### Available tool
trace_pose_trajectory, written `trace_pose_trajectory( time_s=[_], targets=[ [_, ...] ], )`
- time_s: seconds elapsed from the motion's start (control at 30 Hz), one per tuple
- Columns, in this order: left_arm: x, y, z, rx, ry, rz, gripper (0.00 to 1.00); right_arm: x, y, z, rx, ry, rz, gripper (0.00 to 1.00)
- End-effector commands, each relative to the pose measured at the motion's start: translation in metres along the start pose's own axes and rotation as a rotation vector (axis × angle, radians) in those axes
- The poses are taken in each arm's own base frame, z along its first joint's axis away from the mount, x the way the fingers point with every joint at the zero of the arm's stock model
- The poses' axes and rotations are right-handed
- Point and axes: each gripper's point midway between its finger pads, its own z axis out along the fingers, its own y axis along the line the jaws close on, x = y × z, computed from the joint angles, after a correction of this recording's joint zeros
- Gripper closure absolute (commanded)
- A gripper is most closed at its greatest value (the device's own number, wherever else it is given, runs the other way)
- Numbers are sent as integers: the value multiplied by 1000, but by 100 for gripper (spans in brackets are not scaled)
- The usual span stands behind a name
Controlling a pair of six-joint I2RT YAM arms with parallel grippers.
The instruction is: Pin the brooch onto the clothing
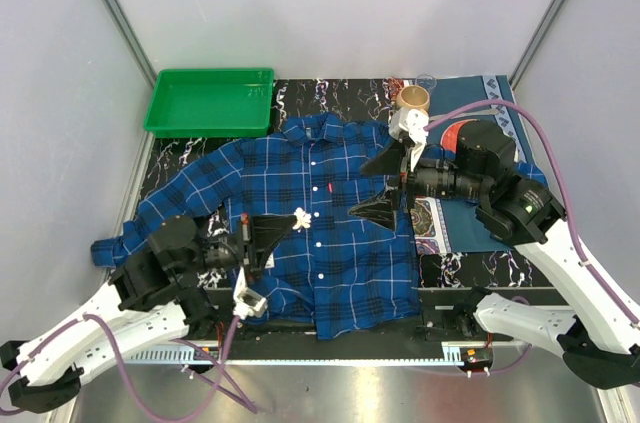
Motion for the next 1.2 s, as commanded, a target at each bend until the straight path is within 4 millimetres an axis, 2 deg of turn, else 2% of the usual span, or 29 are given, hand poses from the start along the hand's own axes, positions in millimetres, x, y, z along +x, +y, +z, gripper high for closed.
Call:
trace_pose_trajectory(
  time_s=[0.0, 0.03, 0.13, 0.23, 0.37, 0.43, 0.47, 0.5, 0.57, 0.6, 0.67, 0.7, 0.73, 0.77, 0.8, 0.87, 0.9, 0.93, 1.0, 1.07, 1.1, 1.17],
  targets=[
    [16, 9, 0, 46, 122, 729, 100, -10, -13, -6, 77, -13, -63, 0],
    [16, 6, 1, 58, 123, 817, 100, -8, -13, -5, 76, -8, -62, 0],
    [11, 7, 2, 47, 121, 938, 100, -6, -14, -7, 82, -3, -69, 0],
    [7, 10, 2, 40, 114, 992, 100, -5, -14, -7, 79, 3, -79, 0],
    [6, 17, 2, 35, 114, 1010, 100, -4, -11, -9, 65, 3, -96, 0],
    [6, 26, 1, 8, 112, 905, 100, -6, -10, -9, 56, 3, -119, 0],
    [6, 32, -1, -7, 117, 835, 100, -7, -8, -10, 40, 3, -151, 0],
    [9, 44, -7, -30, 136, 657, 100, -7, -6, -10, 29, 6, -168, 0],
    [10, 52, -7, -25, 128, 456, 100, -9, -1, -11, -10, -4, -239, 0],
    [5, 73, -15, -82, 119, 260, 100, -11, 1, -12, -25, -10, -266, 0],
    [4, 88, -9, -93, 96, 9, 100, -13, 5, -13, -51, -21, -314, 1],
    [-8, 114, -19, -143, 72, -246, 100, -15, 5, -12, -56, -28, -323, 2],
    [-5, 113, -5, -104, 67, -396, 100, -17, 7, -11, -66, -35, -329, 3],
    [-10, 115, -1, -92, 49, -514, 100, -18, 6, -9, -69, -39, -321, 4],
    [-27, 117, -1, -64, -13, -685, 100, -22, 6, -7, -75, -54, -326, 5],
    [-36, 116, 6, -64, -69, -849, 100, -28, 11, -5, -101, -73, -317, 13],
    [-44, 115, 11, -79, -126, -1031, 100, -31, 10, -2, -107, -83, -309, 15],
    [-40, 113, 11, -91, -130, -1119, 100, -34, 11, -1, -111, -91, -296, 16],
    [-44, 105, 16, -63, -185, -1340, 100, -38, 16, 0, -134, -101, -259, 24],
    [-36, 109, 13, -110, -207, -1430, 100, -39, 22, 0, -160, -107, -201, 27],
    [-33, 103, 15, -107, -201, -1523, 100, -43, 24, 0, -168, -126, -186, 32],
    [-24, 107, 16, -125, -207, -1582, 100, -41, 29, 4, -196, -119, -89, 34]
  ],
)
